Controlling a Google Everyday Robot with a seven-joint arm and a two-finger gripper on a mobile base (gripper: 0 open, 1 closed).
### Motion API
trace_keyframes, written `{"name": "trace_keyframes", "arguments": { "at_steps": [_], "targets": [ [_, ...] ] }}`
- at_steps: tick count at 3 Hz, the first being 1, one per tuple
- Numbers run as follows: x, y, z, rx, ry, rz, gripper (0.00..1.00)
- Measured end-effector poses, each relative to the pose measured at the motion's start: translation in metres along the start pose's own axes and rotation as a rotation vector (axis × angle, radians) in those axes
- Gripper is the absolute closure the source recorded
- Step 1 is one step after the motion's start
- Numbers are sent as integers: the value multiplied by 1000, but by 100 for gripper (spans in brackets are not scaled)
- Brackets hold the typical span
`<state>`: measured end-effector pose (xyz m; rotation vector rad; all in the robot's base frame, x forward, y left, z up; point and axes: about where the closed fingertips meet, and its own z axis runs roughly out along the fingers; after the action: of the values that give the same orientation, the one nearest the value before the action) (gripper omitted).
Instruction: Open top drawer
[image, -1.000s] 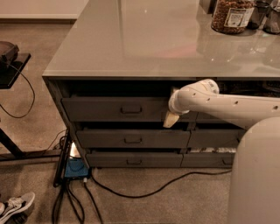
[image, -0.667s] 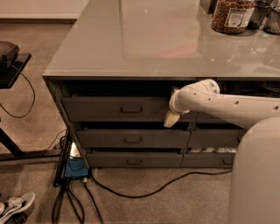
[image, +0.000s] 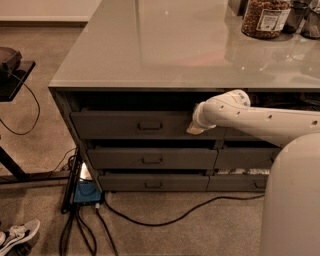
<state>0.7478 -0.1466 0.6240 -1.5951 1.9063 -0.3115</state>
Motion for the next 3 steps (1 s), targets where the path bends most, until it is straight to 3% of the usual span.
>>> {"name": "trace_keyframes", "arguments": {
  "at_steps": [2, 3],
  "targets": [
    [0, 0, 0, 0, 0, 0, 89],
    [-3, -5, -7, 0, 0, 0, 100]
  ]
}}
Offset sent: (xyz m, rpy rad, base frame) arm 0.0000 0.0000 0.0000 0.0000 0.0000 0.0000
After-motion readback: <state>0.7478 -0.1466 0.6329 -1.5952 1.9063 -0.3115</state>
